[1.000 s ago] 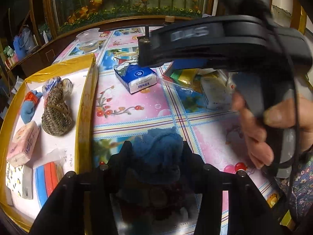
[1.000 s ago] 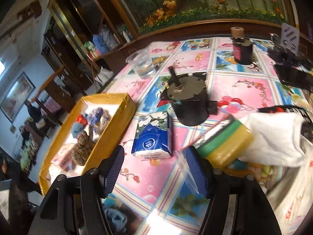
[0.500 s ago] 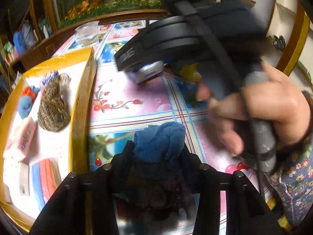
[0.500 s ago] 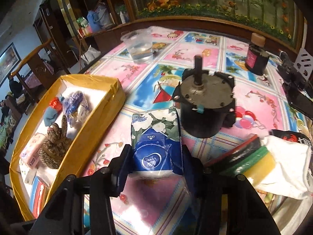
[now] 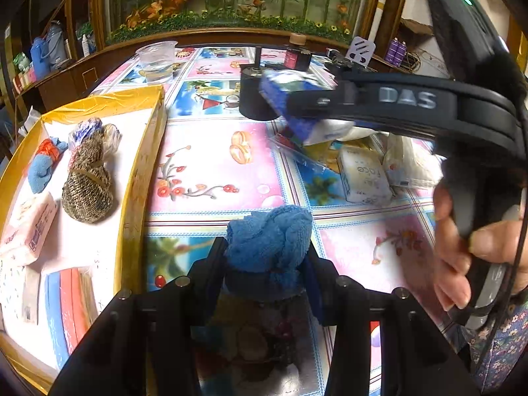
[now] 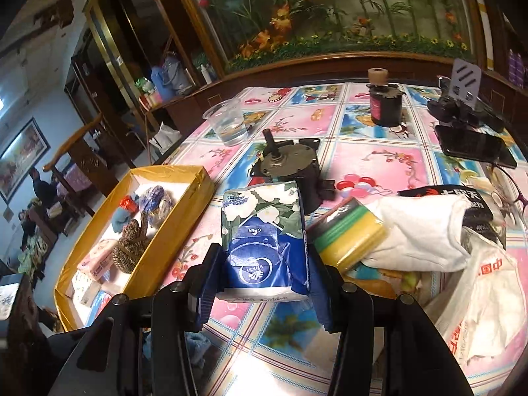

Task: Organize soft objects

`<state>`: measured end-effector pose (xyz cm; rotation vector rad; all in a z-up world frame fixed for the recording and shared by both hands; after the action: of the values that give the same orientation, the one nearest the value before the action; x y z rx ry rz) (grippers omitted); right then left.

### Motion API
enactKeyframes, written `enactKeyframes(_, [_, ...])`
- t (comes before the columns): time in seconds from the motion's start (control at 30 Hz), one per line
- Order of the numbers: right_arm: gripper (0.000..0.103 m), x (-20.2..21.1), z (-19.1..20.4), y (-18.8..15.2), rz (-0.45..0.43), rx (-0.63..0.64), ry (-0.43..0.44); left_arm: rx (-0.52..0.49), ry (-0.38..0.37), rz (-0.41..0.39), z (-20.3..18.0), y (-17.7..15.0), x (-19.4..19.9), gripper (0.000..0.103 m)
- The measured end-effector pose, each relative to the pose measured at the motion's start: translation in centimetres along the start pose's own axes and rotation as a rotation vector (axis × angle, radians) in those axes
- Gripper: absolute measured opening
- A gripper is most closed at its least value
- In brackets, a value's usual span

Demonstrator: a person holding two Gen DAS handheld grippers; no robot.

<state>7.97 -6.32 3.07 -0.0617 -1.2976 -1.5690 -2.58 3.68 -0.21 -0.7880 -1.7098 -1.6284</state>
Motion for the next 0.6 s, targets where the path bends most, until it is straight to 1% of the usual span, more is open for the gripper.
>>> enactKeyframes(0.07, [0.053,0.4,-0.1,0.0,-0.011,-0.012,0.018,0.003,-0.002,-0.003,0.1,0.0,0.1,0.043])
enactKeyframes(0.2, [0.053,1.0,0.5,-0.3,-0.041,0.006,0.035,-0.007,0.000,-0.025,-0.1,-0.1,0.5,0.043])
enactKeyframes(0.33, [0.053,1.6,0.5,-0.9,-0.080,-0.002,0.036,0.002,-0.005,-0.053,0.1,0.0,1.0,0.043])
enactKeyframes(0.5, [0.053,2.9,-0.4,-1.3,-0.146,-0.033,-0.015,-0.006,-0.028,-0.080,0.0,-0.2,1.6,0.043])
enactKeyframes(0.6, [0.053,3.2,-0.8,-1.8,-0.161,-0.052,-0.051,0.004,-0.052,-0.087,0.1,-0.2,1.9,0.043])
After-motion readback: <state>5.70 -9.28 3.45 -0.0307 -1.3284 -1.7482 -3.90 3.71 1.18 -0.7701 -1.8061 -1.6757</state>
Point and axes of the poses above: each gripper's, at about its wrist camera, not at the fingertips, and x roughly against the way its jaws point, z to its left, y to its top, the point moved 3 cm from there along -x, roughly the way its jaws point, and after that the axes turned 7 degrees about y, right-handed, at the moved point
